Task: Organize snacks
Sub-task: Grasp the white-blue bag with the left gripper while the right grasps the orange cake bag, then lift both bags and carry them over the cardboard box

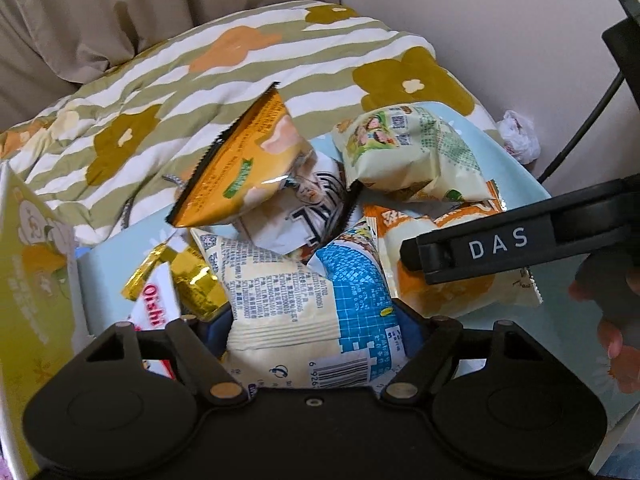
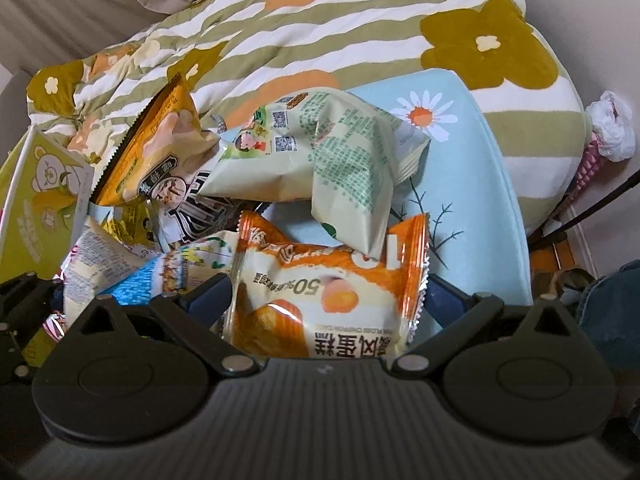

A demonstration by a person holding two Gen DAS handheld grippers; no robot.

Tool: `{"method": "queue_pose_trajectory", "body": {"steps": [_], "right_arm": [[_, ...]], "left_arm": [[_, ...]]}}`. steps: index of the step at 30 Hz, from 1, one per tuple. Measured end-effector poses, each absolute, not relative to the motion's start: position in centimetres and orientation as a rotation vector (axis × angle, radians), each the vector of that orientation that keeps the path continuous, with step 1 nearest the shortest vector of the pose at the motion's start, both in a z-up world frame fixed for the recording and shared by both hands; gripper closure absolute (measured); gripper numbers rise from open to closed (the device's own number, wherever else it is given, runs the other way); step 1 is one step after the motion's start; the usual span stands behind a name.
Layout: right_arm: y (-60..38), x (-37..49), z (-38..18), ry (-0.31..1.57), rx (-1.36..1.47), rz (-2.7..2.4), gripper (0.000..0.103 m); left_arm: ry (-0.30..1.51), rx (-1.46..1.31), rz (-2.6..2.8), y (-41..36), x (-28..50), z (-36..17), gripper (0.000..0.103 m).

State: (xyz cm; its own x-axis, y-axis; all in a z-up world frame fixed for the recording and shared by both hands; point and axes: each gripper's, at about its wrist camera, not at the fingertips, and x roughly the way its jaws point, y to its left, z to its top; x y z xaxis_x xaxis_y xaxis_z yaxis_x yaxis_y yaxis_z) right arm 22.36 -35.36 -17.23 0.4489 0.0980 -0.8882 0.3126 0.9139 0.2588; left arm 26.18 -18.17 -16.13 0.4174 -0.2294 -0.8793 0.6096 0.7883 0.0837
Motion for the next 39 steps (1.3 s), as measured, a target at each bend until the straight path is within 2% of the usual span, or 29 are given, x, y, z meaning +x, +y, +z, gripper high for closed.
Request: {"method": "queue_pose_trajectory", "body": {"steps": [18,24,39], "right_arm": [[-33.9,22.9,-18.6,1.136,0.367,-0.092,0.000],[-33.5,22.3,-17.6,1.131,0.327,-0.058,0.010],[-33.7,19.0,-11.7,1.053,0.314,-0.004,0.010]], "left_arm": [[1.025,0.375,-0.464,-16.2,25.2,-15.5,0.022],[1.019,0.359,-0.446,-16.1,24.6,-15.1,0.022],[0.939,0.323,-0.408,-15.8,22.4,-10.8,0.022]]}}
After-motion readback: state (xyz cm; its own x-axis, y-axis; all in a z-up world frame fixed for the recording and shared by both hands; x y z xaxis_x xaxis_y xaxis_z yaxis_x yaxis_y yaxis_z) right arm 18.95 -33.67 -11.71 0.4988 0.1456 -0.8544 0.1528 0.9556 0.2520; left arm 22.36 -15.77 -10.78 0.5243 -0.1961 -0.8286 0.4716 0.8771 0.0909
